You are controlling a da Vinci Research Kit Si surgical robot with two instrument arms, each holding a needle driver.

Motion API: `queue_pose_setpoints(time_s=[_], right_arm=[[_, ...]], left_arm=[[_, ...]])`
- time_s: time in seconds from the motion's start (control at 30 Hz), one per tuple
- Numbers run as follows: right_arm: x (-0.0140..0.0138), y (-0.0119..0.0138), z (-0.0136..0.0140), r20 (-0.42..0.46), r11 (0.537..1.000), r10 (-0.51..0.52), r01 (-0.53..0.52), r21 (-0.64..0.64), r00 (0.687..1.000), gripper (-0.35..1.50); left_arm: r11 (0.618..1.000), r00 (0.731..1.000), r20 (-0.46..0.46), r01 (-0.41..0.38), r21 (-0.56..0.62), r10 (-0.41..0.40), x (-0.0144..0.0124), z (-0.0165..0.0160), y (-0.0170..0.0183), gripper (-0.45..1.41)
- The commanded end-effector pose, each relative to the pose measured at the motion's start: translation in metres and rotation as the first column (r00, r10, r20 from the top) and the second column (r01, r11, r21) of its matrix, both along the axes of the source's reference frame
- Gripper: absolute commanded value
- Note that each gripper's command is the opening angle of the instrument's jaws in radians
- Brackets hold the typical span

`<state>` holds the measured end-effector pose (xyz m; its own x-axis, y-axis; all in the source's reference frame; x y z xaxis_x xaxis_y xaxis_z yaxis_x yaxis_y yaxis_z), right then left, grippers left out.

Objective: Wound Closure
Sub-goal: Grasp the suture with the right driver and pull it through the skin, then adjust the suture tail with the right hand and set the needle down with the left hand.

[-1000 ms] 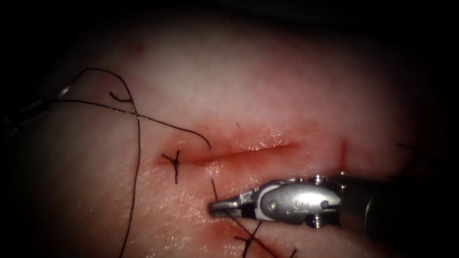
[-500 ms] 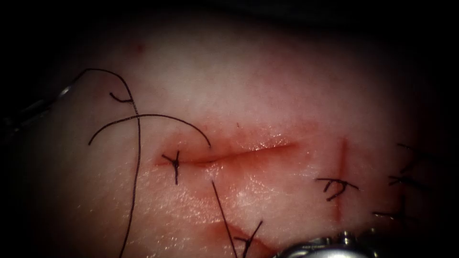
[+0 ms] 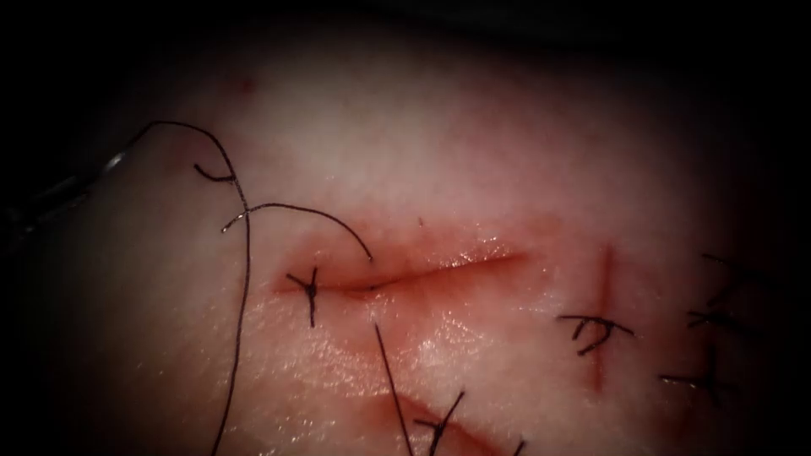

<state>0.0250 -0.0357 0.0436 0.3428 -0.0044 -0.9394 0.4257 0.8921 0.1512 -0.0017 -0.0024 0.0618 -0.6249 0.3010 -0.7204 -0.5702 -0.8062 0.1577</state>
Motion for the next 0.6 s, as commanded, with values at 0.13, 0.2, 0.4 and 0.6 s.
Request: queue_pose_setpoints(time_s=[0.13,0.2,0.4,0.6], right_arm=[[0.0008,-0.0013,-0.0008,-0.004,0.999,-0.034,0.034,0.024,0.999,-0.35],[0.0007,-0.0014,-0.0012,0.004,0.999,-0.041,0.041,0.033,0.999,-0.35],[-0.0006,0.0022,-0.0007,0.021,0.996,0.075,-0.075,0.040,0.997,0.95],[-0.0038,0.0091,0.0025,0.126,0.974,0.226,-0.228,0.001,0.966,1.38]], left_arm=[[1.000,1.000,-0.004,-0.001,-0.002,0.001,0.0003,0.0009,0.0006,-0.45],[1.000,1.000,-0.014,0.004,-0.001,-0.004,0.0006,0.0011,0.0007,-0.45],[1.000,1.000,-0.029,0.010,0.005,-0.010,0.0030,0.0010,0.0010,-0.45],[0.999,0.999,-0.031,0.032,-0.002,-0.032,0.0039,0.0008,0.0012,-0.45]])
